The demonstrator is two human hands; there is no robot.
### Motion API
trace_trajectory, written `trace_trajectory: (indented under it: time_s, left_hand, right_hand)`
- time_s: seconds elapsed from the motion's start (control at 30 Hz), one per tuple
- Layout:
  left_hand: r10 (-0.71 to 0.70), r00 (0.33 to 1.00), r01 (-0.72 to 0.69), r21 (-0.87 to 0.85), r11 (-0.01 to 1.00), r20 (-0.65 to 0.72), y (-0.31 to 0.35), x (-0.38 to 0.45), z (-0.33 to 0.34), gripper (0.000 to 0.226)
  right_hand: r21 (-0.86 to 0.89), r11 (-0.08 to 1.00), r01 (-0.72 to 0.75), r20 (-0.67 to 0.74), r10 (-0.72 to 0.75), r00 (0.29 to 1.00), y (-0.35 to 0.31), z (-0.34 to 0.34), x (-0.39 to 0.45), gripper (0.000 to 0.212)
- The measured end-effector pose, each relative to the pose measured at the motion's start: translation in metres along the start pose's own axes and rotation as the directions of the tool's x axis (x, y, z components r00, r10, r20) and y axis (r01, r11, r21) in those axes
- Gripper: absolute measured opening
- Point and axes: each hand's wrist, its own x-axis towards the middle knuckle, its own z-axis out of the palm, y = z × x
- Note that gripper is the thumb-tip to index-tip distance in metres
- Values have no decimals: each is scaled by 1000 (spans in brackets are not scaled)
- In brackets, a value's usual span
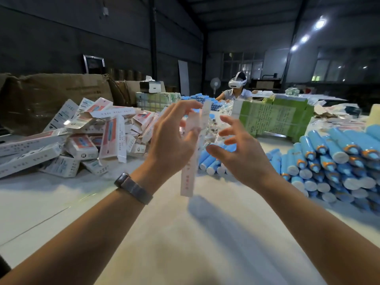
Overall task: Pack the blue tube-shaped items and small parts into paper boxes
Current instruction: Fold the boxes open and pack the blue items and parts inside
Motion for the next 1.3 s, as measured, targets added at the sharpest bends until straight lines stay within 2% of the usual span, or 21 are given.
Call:
trace_trajectory:
  time_s: [0.03,0.1,0.17,0.23,0.33,0.37,0.43,0.53,0.57,0.63,0.7,0.8,0.87,0.93,1.0,1.07,1.13,1.3]
  left_hand:
    - [-75,997,77,-154,985,19,10,0,5,45]
    - [-236,971,232,-406,884,41,20,-5,18,50]
    - [-348,937,318,-508,800,39,24,-12,30,52]
    - [-418,907,371,-552,747,44,23,-23,42,51]
    - [-450,886,416,-621,664,111,20,-38,59,39]
    - [-445,882,431,-649,627,156,19,-43,63,37]
    - [-451,855,489,-684,541,256,18,-47,65,37]
    - [-484,801,564,-715,413,353,8,-48,55,45]
    - [-485,791,581,-706,404,373,2,-48,50,52]
    - [-469,792,596,-663,453,391,-7,-47,40,55]
    - [-465,809,581,-616,532,360,-13,-46,35,52]
    - [-485,834,543,-544,640,262,-18,-45,32,68]
    - [-479,849,518,-530,671,224,-19,-45,32,74]
    - [-467,860,498,-539,679,206,-19,-46,34,75]
    - [-441,874,479,-525,704,205,-17,-46,37,77]
    - [-420,882,466,-513,720,213,-16,-47,40,77]
    - [-416,883,464,-529,711,216,-16,-47,40,74]
    - [-385,897,439,-526,728,216,-16,-49,42,68]
  right_hand:
    - [74,997,-22,17,21,1000,0,-1,0,63]
    - [211,975,-67,64,55,996,1,1,-2,51]
    - [273,954,-122,52,112,992,4,4,-4,43]
    - [173,977,-125,-18,130,991,5,4,-7,44]
    - [-63,998,-26,-186,14,983,8,7,-13,48]
    - [-89,996,11,-195,-29,980,7,9,-16,51]
    - [-41,998,38,-47,-40,998,3,15,-19,68]
    - [118,988,-100,278,64,959,-2,18,-18,95]
    - [211,963,-165,362,80,929,-2,15,-16,98]
    - [367,891,-266,482,63,874,1,9,-14,94]
    - [396,876,-275,495,48,867,4,5,-13,80]
    - [208,954,-218,313,146,938,15,-1,-9,51]
    - [-169,970,-173,143,198,970,29,-10,-6,43]
    - [-565,810,-157,32,212,977,43,-24,-4,41]
    - [-749,636,-185,-76,195,978,54,-44,-3,42]
    - [-845,480,-234,-179,158,971,63,-66,-1,41]
    - [-892,356,-277,-226,179,958,69,-83,-1,42]
    - [-953,154,-262,-199,335,921,79,-93,-2,33]
